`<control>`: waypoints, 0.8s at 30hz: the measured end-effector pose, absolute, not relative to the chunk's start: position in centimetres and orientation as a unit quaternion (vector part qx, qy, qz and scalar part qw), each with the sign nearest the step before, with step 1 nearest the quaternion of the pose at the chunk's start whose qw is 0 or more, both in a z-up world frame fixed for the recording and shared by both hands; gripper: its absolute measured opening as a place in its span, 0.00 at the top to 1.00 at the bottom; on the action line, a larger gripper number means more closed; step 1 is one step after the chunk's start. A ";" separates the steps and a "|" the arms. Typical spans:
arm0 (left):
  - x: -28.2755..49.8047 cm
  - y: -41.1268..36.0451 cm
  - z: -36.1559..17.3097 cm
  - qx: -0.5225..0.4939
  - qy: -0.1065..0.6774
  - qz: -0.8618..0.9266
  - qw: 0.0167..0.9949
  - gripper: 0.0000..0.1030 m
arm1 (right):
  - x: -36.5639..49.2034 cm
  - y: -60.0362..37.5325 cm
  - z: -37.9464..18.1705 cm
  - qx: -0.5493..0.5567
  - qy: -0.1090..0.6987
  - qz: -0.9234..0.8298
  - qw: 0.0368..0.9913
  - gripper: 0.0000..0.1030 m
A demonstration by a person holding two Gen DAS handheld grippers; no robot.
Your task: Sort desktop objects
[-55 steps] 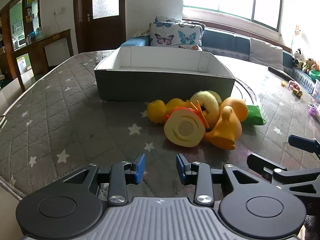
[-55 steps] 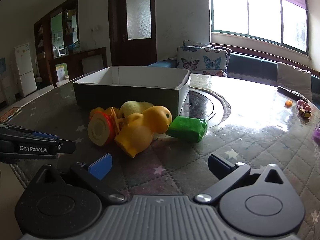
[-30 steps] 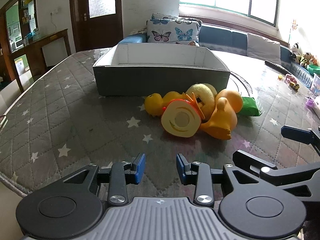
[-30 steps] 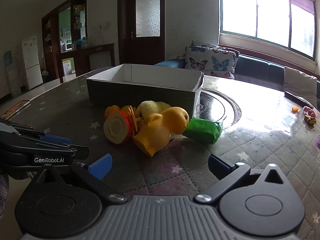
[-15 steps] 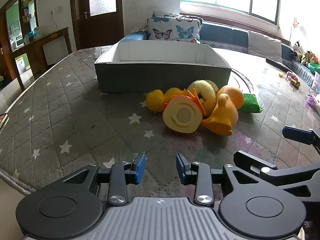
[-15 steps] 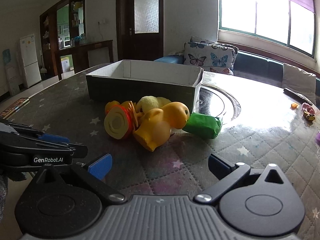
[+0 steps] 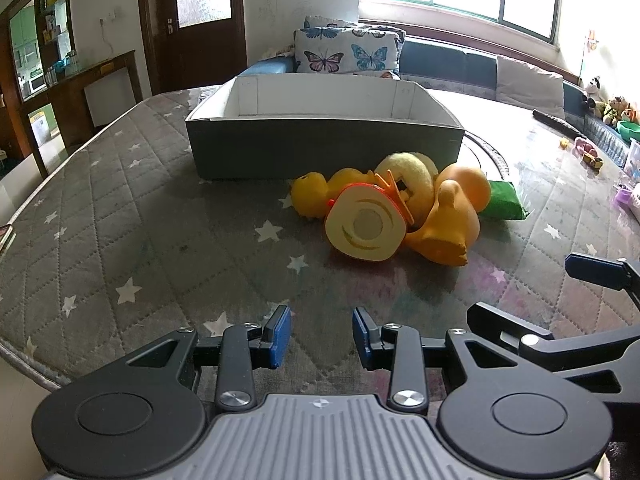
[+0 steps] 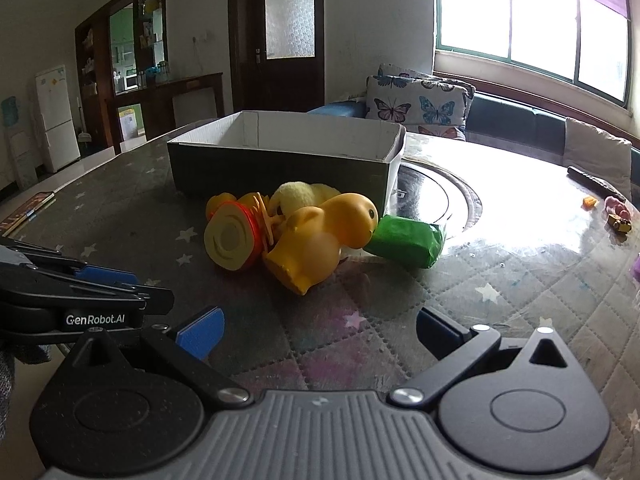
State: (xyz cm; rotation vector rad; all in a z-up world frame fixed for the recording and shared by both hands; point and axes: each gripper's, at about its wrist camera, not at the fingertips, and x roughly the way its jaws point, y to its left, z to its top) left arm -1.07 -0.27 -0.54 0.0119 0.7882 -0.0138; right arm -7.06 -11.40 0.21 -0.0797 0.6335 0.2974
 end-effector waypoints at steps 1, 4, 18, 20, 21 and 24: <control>-1.0 -0.3 -0.6 0.006 0.385 -0.007 0.923 0.65 | -7.0 -11.4 0.2 -0.039 0.311 0.145 0.938 0.00; -0.9 -0.3 -0.7 0.005 0.388 -0.007 0.922 0.65 | -6.9 -11.4 0.1 -0.039 0.314 0.145 0.937 0.00; -0.1 -0.1 -1.3 0.002 0.398 -0.010 0.917 0.65 | -6.1 -11.2 -0.6 -0.039 0.326 0.144 0.934 0.00; 0.1 -0.1 -1.3 0.001 0.399 -0.010 0.917 0.65 | -6.0 -11.2 -0.7 -0.039 0.327 0.144 0.933 0.00; 0.1 -0.1 -1.3 0.001 0.399 -0.011 0.917 0.65 | -5.9 -11.2 -0.7 -0.038 0.328 0.144 0.933 0.00; 0.3 0.0 -1.3 0.001 0.400 -0.012 0.916 0.65 | -5.8 -11.2 -0.8 -0.037 0.330 0.144 0.932 0.00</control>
